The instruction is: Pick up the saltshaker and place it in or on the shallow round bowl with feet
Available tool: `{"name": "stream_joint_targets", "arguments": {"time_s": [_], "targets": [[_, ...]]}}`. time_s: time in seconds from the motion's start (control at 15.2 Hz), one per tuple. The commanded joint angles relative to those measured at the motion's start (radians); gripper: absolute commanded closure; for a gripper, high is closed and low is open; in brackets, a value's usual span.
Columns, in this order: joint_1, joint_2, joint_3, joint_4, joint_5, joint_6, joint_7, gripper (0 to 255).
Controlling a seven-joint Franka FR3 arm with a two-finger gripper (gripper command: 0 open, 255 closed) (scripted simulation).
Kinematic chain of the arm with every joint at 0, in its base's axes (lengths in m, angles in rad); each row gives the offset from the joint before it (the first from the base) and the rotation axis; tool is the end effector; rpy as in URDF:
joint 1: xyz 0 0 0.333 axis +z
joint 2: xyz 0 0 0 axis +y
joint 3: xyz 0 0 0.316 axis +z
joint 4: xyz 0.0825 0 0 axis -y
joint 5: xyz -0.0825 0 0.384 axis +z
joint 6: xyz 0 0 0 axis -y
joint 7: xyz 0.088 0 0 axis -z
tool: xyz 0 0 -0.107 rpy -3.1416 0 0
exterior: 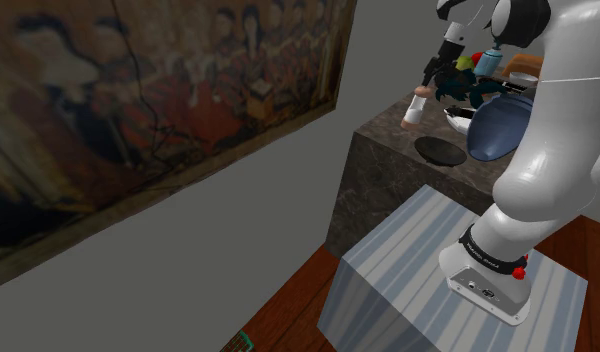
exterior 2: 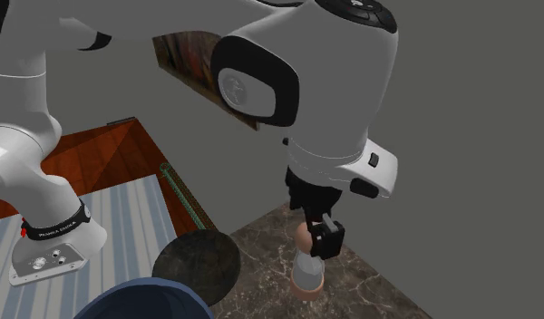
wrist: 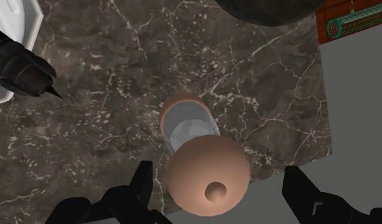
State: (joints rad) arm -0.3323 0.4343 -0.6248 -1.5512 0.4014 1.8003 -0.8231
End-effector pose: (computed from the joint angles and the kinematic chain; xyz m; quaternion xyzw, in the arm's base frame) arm 0.4476 -0.4829 0.4282 -0.9909 0.1063 -0.0219 0.0800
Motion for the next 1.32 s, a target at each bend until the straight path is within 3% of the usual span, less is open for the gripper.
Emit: {"name": "stream_joint_targets", "arguments": {"time_s": [0.0,0.33,0.79,0.86,1.25], "targets": [[-0.005,0.019,0.005,-0.001,0.011,0.016,-0.007,0],[0.003,0.029,0.012,-0.047,0.022,0.070,-0.016,0],[0.002,0.029,0.012,-0.047,0.022,0.070,-0.016,0],[0.002,0.029,0.012,-0.047,0.022,0.070,-0.016,255],[0.003,0.029,0.012,-0.047,0.022,0.070,-0.016,255]]}}
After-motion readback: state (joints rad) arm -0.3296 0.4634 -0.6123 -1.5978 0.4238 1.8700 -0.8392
